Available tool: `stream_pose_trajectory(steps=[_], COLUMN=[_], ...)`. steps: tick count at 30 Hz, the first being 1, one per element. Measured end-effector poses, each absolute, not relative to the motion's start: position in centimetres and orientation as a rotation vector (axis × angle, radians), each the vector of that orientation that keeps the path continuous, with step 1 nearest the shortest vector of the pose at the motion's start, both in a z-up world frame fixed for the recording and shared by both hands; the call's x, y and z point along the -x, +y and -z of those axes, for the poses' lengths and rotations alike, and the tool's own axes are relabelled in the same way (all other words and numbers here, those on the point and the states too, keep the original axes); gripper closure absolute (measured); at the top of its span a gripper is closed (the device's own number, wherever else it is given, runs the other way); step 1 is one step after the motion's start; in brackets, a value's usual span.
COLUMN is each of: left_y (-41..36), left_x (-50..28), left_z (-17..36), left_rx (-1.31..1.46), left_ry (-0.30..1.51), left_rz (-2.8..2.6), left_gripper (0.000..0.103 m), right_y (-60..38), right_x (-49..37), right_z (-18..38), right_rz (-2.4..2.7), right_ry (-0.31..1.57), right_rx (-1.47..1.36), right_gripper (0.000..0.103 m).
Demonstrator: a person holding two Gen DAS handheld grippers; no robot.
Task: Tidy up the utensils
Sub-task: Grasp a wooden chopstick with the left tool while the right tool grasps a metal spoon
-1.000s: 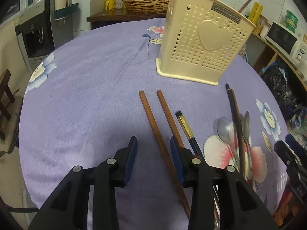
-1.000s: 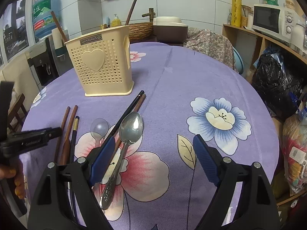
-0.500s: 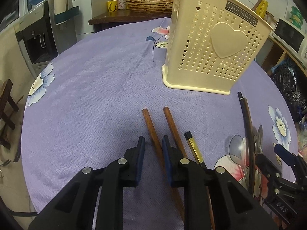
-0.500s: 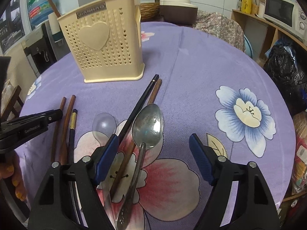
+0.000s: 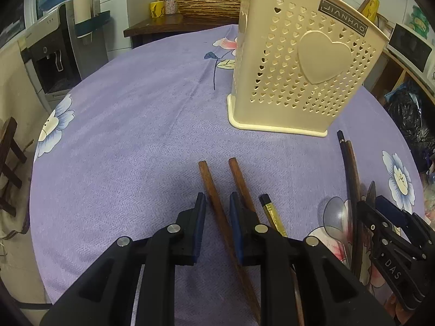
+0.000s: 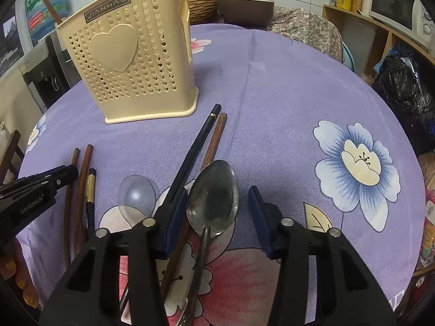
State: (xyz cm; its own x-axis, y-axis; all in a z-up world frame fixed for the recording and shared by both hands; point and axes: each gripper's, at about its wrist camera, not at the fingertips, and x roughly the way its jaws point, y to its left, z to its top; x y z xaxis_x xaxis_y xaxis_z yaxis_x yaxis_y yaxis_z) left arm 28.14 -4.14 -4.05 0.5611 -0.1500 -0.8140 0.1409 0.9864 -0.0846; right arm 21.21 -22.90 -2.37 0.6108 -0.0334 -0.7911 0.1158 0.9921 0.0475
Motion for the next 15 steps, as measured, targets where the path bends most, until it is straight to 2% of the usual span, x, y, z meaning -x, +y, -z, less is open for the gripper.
stream_pose_trajectory(steps=[4, 7, 15], left_y=[-4.33, -4.55, -4.67], left_x=[-28.45, -28.46, -28.63], left_z=[4.03, 4.09, 4.07], left_rx=[0.011, 0.003, 0.023], left_ry=[0.963, 0.956, 0.945], left_rz=[0.17, 0.155, 0.154], left_gripper=[0.084, 0.091, 0.093], right_y=[-22.86, -22.98, -23.79], right_x=[-21.18, -20.98, -20.51], right_z=[2.35, 2.3, 1.42], right_rz=[0.078, 0.068, 0.056], right_ry=[0.908, 0.901, 0.87], right_rx=[-0.098, -0.108, -0.122], right_gripper=[0.064, 0.064, 0.064])
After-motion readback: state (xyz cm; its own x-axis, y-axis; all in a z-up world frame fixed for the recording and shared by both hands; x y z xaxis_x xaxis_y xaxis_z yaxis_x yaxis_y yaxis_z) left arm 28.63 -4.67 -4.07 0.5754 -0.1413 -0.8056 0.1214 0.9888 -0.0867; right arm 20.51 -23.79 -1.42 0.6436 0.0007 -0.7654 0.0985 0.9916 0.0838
